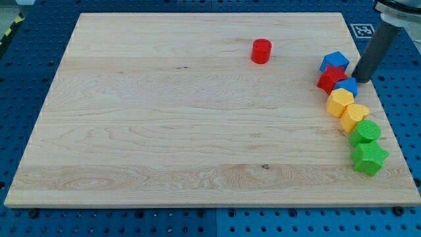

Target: Place the red star below the red circle

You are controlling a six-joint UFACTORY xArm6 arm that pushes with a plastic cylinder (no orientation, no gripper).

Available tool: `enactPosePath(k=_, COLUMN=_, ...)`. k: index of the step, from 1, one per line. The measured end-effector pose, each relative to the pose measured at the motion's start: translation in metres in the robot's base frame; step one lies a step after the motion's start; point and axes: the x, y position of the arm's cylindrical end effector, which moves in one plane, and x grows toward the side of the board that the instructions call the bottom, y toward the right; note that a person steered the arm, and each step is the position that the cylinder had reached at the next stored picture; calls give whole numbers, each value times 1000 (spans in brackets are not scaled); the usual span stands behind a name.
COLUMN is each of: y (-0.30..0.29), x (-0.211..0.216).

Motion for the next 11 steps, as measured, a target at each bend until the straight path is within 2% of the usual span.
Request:
enactPosePath(k=3, y=-44, x=2)
enactPosePath(k=5, y=-44, x=37)
enactPosePath(k=8, y=-134, x=18)
enactPosePath(k=11, y=-184, x=23)
